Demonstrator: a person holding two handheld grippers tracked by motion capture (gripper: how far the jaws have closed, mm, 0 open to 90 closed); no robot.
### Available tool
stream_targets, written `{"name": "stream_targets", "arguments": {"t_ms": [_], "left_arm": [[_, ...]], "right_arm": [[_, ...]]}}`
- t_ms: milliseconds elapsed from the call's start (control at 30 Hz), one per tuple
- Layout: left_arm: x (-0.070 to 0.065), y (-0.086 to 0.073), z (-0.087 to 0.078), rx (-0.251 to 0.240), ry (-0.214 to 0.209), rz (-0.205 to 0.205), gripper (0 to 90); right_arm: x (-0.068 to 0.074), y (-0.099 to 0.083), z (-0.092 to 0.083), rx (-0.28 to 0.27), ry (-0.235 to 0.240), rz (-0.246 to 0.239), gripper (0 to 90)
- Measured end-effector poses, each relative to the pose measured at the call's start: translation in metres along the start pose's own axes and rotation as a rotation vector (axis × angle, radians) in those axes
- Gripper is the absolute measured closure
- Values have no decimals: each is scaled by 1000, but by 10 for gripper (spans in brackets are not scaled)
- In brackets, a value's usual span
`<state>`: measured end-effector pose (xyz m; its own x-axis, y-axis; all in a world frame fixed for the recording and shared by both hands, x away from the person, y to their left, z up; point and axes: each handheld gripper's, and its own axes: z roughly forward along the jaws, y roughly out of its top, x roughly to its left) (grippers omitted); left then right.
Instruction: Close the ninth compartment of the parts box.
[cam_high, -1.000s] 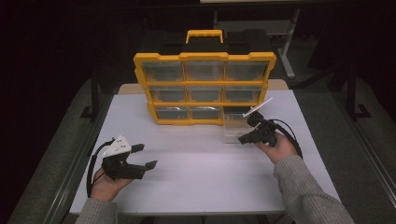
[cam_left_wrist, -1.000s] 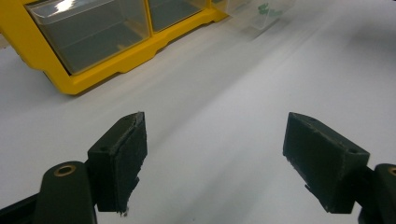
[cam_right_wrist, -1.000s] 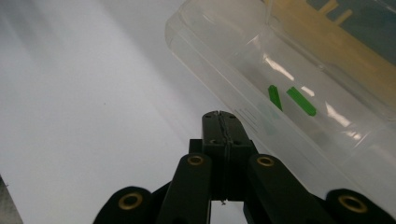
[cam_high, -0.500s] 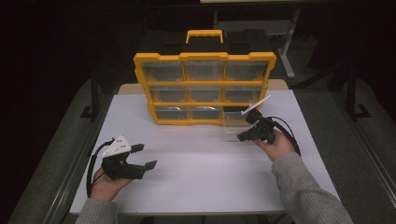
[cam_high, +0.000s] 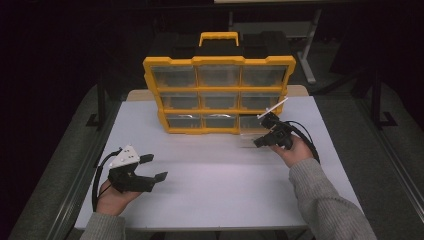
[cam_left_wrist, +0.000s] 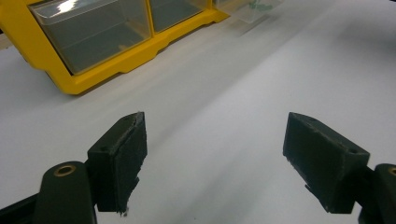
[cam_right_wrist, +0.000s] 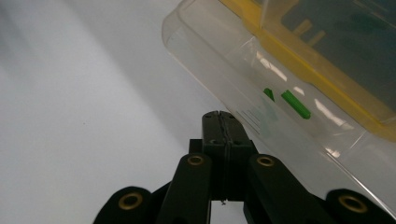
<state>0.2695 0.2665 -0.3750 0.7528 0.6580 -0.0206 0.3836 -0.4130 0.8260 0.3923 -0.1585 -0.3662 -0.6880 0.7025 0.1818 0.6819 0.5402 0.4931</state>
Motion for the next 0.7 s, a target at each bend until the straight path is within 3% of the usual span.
{"name": "stream_targets", "arguments": {"t_ms": [700], "left_arm": [[0, 0, 0, -3, 1, 1, 213]], "right_arm": [[-13, 14, 5, -18, -46, 29, 890]]}}
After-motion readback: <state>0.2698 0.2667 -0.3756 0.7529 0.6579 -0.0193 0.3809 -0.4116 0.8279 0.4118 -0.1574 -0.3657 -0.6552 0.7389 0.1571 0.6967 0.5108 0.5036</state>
